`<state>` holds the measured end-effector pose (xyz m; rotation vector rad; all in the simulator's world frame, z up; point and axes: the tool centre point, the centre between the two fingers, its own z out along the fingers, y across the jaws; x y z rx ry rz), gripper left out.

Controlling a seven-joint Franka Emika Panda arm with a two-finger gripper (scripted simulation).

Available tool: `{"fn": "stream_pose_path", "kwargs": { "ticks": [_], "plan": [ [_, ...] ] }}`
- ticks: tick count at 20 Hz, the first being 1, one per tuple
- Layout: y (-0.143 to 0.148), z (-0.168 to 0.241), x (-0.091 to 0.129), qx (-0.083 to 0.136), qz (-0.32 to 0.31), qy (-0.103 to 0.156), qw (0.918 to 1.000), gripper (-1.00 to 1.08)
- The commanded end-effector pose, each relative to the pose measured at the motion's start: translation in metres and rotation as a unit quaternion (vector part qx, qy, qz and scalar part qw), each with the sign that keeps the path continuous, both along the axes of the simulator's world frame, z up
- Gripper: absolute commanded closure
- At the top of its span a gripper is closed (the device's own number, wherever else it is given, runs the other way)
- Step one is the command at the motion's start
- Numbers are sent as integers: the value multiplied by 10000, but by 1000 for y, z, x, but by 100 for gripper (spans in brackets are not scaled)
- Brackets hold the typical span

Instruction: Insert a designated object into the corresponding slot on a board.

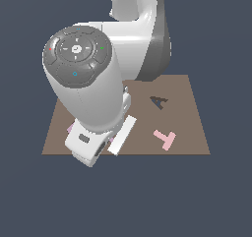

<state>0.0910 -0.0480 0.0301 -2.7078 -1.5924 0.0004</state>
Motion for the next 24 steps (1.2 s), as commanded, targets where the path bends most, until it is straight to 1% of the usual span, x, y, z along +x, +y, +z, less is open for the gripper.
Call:
{"fn": "stream_pose_path", "kwargs": {
  "ticks": [1, 15, 20, 24],
  "plan": [
    [0, 0, 0, 0, 0, -1, 10000, 108],
    [1, 3, -1, 0, -6, 2, 10000, 108],
    [8, 3, -7, 0, -26, 2, 10000, 108],
    [19, 4, -17, 0, -59, 2, 10000, 108]
  ]
}}
